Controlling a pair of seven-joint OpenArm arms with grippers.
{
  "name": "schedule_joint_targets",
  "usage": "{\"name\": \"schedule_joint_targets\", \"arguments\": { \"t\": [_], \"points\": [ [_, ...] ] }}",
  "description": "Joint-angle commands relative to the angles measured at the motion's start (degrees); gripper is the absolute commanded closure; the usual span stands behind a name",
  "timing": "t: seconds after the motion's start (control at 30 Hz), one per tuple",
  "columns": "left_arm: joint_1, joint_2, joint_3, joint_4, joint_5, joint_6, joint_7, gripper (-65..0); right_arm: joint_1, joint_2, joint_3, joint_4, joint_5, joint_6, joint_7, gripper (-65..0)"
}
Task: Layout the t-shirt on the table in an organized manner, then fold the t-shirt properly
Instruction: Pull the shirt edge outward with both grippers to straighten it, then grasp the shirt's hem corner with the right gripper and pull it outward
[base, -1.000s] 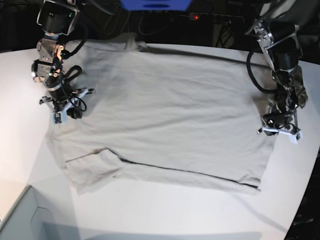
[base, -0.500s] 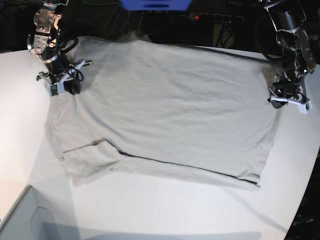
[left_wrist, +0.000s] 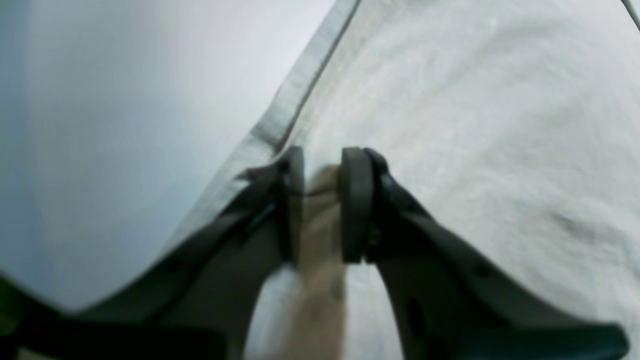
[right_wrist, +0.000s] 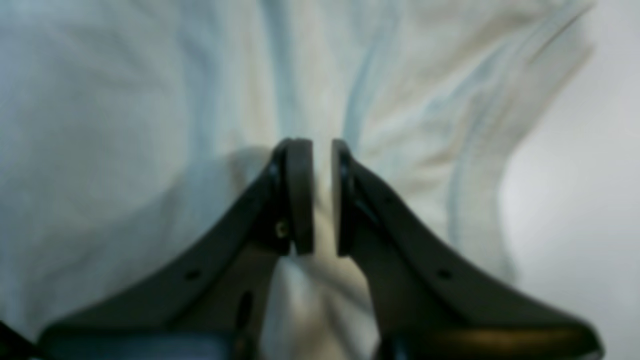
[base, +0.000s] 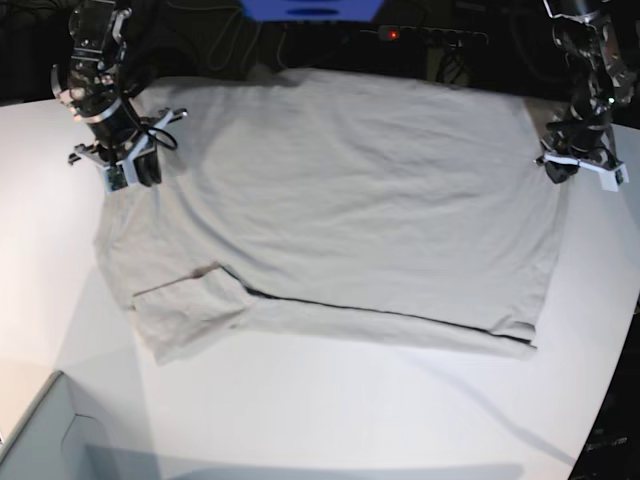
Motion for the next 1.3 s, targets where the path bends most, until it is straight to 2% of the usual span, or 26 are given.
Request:
{"name": "schedule_joint_targets", "arguments": {
  "t": [0.0, 0.1, 0.27, 0.37, 0.5, 0.6, 0.77, 1.0, 1.17, 1.27],
  "points": [
    [2.70, 0.22, 0.11, -0.42, 3.59, 2.70, 7.59, -13.8, 0.36, 0.24, 0.04, 2.29, 0.84, 1.02, 1.58, -5.9],
    [4.11, 0.22, 0.02, 2.13, 3.59, 2.70, 7.42, -13.8, 1.24, -0.29, -0.84, 4.31, 0.84, 1.02, 1.58, -6.2],
    [4.55, 0.22, 0.02, 5.29, 3.59, 2.70, 7.77, -13.8, 7.66, -0.82, -6.38, 2.47, 0.49, 1.02, 1.49, -8.0],
    [4.28, 0.22, 0.02, 5.73, 3.59, 2.70, 7.77, -13.8, 12.41, -0.73, -9.63, -1.05, 0.40, 1.02, 1.49, -15.9],
    [3.05, 0.22, 0.02, 5.82, 3.59, 2.70, 7.77, -13.8, 18.74, -0.82, -10.16, -7.91, 0.40, 1.02, 1.49, -30.4],
    [2.96, 0.22, 0.02, 5.82, 3.59, 2.70, 7.77, -13.8, 22.52, -0.12, -10.25, -13.80, 0.40, 1.02, 1.67, -36.5],
    [2.88, 0.14, 0.02, 5.82, 3.59, 2.70, 7.77, -13.8, 27.18, 1.91, -11.83, -22.50, 0.40, 1.02, 1.93, -36.9],
    [2.79, -0.04, 0.02, 5.82, 3.59, 2.70, 7.77, -13.8, 27.70, 2.79, -16.23, -25.58, 0.40, 1.02, 1.93, -36.9],
    [2.70, -0.04, 0.02, 5.82, 3.59, 2.70, 7.77, -13.8, 28.85, 4.54, -20.89, -28.92, 0.40, 1.02, 2.02, -36.9],
    [2.70, -0.04, 0.02, 5.82, 3.59, 2.70, 7.77, -13.8, 30.08, 5.42, -21.24, -30.85, 0.40, -3.51, 2.02, -36.9]
  ]
}}
